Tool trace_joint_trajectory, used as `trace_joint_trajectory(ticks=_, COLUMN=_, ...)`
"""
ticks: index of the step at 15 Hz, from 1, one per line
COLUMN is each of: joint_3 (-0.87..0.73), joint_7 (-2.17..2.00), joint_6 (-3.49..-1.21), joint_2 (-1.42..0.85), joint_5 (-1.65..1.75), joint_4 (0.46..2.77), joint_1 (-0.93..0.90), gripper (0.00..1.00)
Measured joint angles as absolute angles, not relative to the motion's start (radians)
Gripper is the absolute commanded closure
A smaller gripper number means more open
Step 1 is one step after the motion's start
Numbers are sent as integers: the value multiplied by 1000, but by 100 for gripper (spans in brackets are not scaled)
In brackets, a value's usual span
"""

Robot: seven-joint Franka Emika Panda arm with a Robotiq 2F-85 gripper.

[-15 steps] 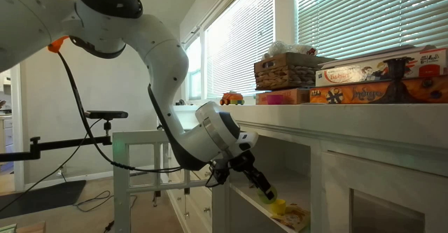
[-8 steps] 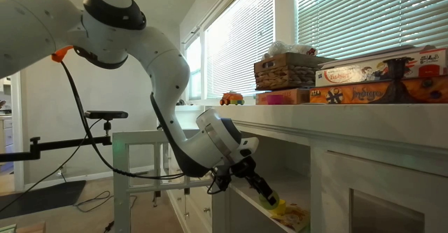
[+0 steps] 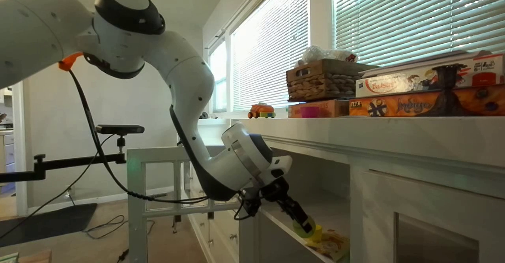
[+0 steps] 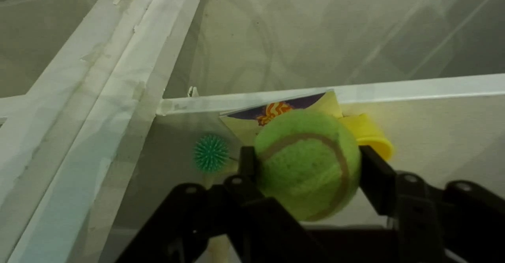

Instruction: Put the tennis ball inside the cupboard drawer

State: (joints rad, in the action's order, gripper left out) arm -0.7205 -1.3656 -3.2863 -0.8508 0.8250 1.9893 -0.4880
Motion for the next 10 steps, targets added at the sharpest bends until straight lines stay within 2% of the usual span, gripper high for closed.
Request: trace_joint_trajectory(ticks=10, joint_3=-803, joint_7=-1369, joint_6=-3304, joint_2=-946, joint_5=825, joint_4=1891, joint_1=-559, gripper=59)
